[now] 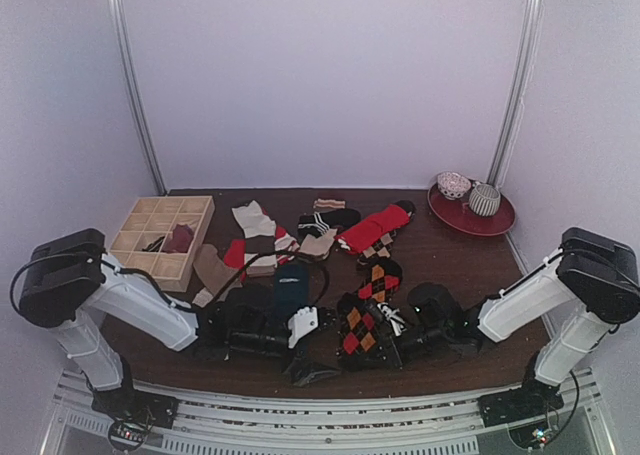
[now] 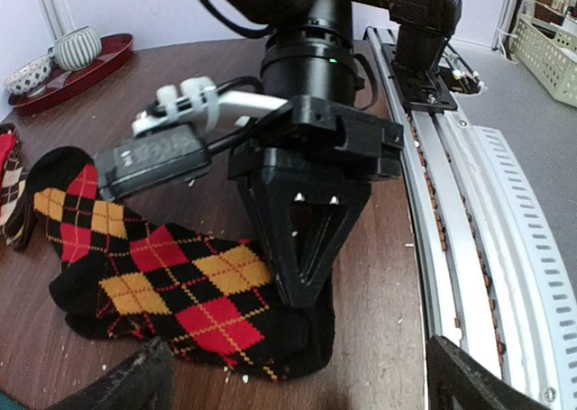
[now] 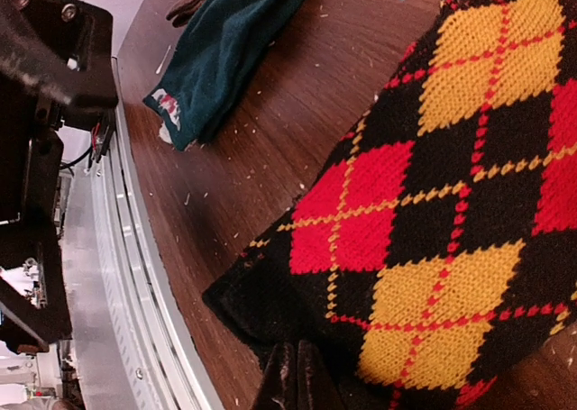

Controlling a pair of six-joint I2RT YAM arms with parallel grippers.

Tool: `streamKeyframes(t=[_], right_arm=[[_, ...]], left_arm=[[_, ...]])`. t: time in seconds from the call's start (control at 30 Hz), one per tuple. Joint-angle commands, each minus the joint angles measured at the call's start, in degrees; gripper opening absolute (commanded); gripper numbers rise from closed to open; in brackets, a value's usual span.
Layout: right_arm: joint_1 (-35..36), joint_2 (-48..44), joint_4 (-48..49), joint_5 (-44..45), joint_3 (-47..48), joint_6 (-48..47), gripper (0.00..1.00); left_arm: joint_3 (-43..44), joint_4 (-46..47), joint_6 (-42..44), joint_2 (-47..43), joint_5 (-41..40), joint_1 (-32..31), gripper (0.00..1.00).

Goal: Roll the socks
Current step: Roll a pair of socks at the center of the board.

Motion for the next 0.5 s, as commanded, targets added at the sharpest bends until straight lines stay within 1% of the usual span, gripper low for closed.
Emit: streamKeyframes(t=[0.0,0.03,0.13,0.17,0.27,0.47], right_arm=[[-1.3,1.1,-1.2,-6.8,-0.4,4.5,0.00],[-1.6,1.1,-1.4,-6.8,-0.4,4.9,0.00],[-2.4,0.8,-3.6,-6.8,0.3,4.9,0.00],[-2.7,0.8,-4.3,-6.9,0.5,4.9,0.00],[-3.5,0.9,-4.5,-7.8,0.8,5.2,0.00],[-3.7,1.8,-4.9,-8.5,1.2,5.3,0.00]], left_arm=[[4.0,4.0,3.8,4.7,0.6,-1.6,0.94],[4.7,3.6,4.1,5.9,0.8,-1.9,0.91],[6.7,2.1,4.6,9.1,2.2,-2.6,0.77],[6.9,2.1,4.5,9.9,2.4,-2.8,0.74],[7.0,2.6,3.9,11.9,2.6,-2.9,0.69],[7.7,2.9,3.5,14.5,0.9,-3.1,0.63]])
